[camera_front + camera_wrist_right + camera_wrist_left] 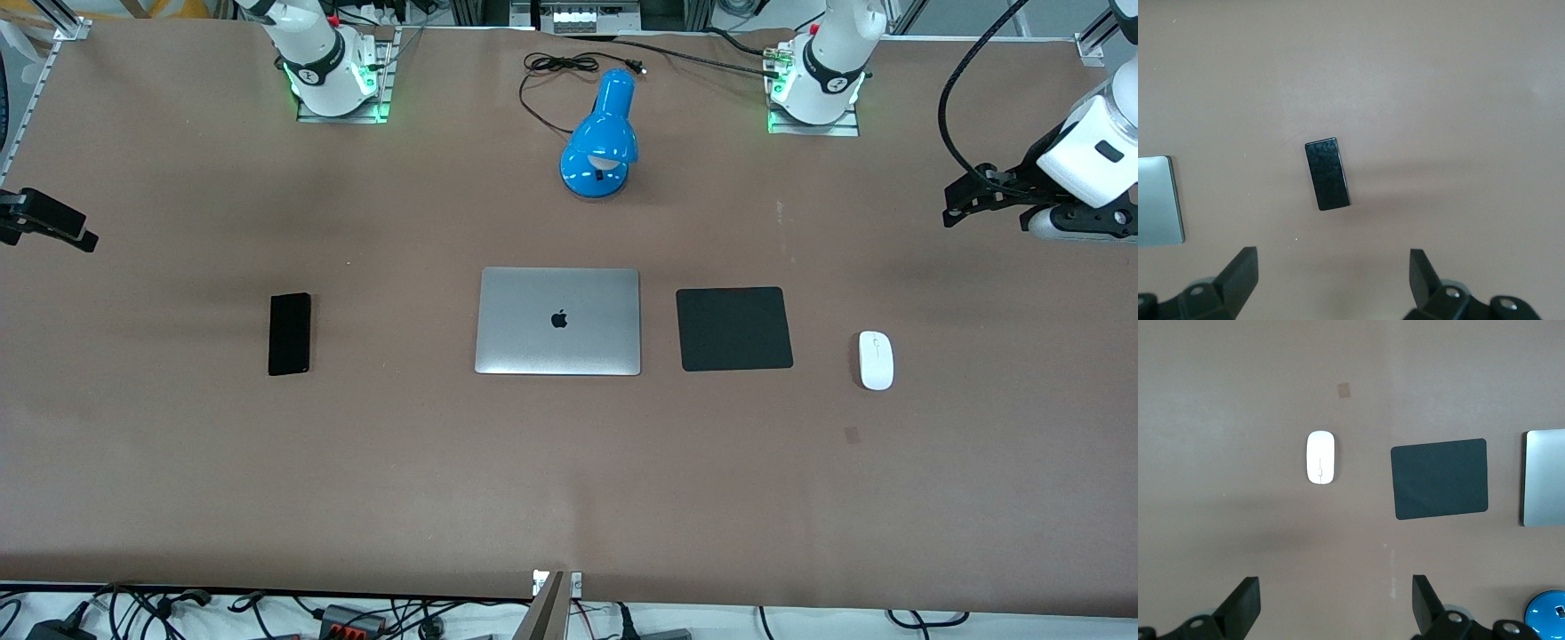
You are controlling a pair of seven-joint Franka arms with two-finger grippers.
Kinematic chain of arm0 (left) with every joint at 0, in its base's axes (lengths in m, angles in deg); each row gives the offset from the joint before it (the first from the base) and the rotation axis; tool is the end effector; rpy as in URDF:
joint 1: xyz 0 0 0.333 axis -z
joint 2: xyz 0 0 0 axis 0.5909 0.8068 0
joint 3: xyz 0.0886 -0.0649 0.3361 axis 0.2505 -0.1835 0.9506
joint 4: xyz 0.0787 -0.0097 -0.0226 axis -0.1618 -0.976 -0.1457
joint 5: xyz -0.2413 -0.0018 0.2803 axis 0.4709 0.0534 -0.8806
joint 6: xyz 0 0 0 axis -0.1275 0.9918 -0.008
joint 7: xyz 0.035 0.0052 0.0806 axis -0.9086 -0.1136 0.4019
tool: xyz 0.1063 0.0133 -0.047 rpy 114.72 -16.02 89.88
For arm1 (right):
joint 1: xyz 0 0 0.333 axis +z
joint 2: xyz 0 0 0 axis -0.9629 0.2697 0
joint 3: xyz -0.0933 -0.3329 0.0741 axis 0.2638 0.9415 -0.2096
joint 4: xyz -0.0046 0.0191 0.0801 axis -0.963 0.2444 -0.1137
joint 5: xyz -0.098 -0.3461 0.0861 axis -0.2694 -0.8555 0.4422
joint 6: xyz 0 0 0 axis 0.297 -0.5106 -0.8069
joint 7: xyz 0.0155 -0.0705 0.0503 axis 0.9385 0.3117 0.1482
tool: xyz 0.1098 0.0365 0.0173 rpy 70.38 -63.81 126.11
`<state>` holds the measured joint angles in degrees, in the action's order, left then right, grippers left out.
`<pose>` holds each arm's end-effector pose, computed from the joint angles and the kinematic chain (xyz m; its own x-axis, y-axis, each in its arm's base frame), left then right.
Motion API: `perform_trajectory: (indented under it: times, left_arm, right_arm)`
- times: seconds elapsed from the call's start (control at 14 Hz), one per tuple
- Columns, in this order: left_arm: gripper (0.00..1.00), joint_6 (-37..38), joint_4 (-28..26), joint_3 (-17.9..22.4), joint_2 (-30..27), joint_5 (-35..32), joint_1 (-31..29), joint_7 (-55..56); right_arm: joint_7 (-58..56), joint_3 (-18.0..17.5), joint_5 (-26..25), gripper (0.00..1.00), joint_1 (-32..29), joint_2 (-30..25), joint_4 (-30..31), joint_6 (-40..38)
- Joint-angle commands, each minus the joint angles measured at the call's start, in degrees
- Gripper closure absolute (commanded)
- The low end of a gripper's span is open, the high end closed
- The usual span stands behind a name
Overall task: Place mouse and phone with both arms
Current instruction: 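Reach the right gripper to the phone while the left gripper reaches the mouse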
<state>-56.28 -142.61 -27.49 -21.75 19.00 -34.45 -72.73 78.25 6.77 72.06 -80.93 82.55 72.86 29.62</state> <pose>0.5117 -0.0114 0.6180 0.9990 -0.0355 -0.0253 -0.0354 -0.9994 0.0030 0.5598 -0.0640 0.6344 0.9954 -0.0943 0.0153 -0.0941 -0.9955 -0.0111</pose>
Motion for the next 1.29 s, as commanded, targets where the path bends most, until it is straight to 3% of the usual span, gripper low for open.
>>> perform_trajectory:
  times: [0.0,0.57,1.21]
  left_arm:
    - [0.00,0.51,1.05,0.11,0.40,0.32,-0.01,0.07]
    - [0.00,1.48,1.05,0.20,0.58,0.32,-0.10,-0.27]
    - [0.00,2.71,3.51,0.73,3.13,0.32,-0.45,-0.54]
  right_arm:
    - [-0.56,0.00,0.04,0.00,0.08,-0.61,0.42,-0.42]
    - [-1.61,0.09,0.13,0.00,-0.54,0.26,0.34,-0.33]
    - [-0.39,0.09,0.13,0.00,0.17,14.32,0.60,1.68]
